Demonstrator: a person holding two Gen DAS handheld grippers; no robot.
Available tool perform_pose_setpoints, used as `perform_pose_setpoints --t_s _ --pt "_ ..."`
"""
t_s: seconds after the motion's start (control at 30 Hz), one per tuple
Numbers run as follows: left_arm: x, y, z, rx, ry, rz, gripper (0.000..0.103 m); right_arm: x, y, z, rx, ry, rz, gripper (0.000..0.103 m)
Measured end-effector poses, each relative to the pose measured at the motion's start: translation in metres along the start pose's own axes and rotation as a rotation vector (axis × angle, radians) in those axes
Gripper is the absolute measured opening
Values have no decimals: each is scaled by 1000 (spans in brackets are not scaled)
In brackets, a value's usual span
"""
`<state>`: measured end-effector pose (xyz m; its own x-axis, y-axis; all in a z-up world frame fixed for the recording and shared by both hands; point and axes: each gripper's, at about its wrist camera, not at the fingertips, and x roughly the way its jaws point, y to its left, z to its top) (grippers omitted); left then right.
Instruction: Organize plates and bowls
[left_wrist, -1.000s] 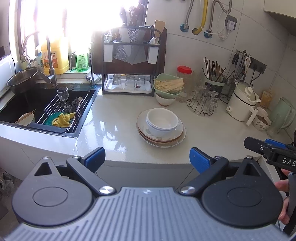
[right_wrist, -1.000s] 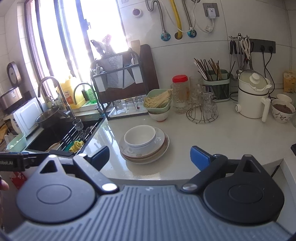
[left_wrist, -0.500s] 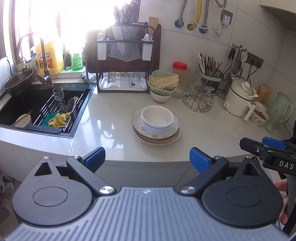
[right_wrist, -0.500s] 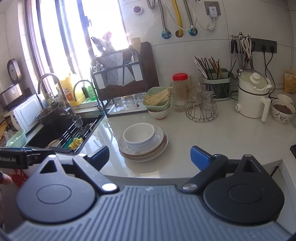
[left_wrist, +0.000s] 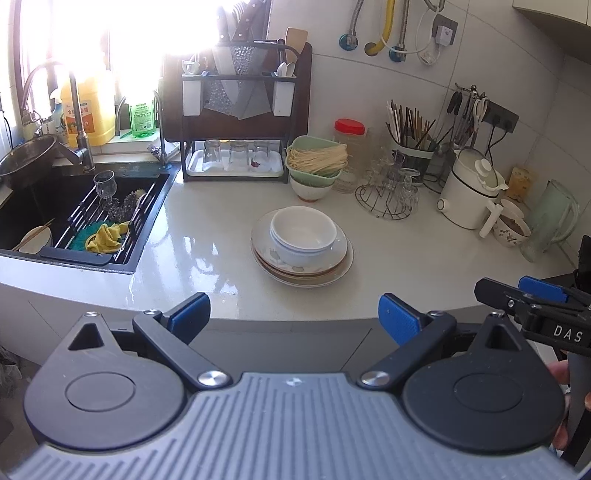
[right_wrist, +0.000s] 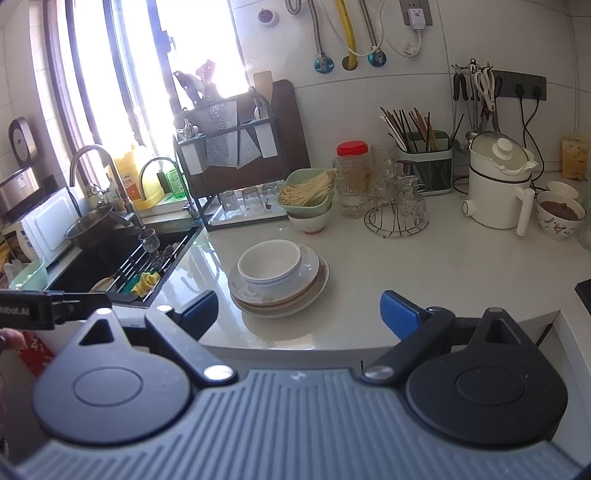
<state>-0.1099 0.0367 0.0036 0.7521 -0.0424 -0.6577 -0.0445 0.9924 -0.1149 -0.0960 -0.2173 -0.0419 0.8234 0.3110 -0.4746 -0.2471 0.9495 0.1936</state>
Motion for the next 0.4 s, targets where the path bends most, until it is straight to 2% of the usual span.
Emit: perform_pose_setpoints --t_s 0.4 --pt "14 6 -1 -15 28 -4 99 3 -6 -1 -3 17 -6 96"
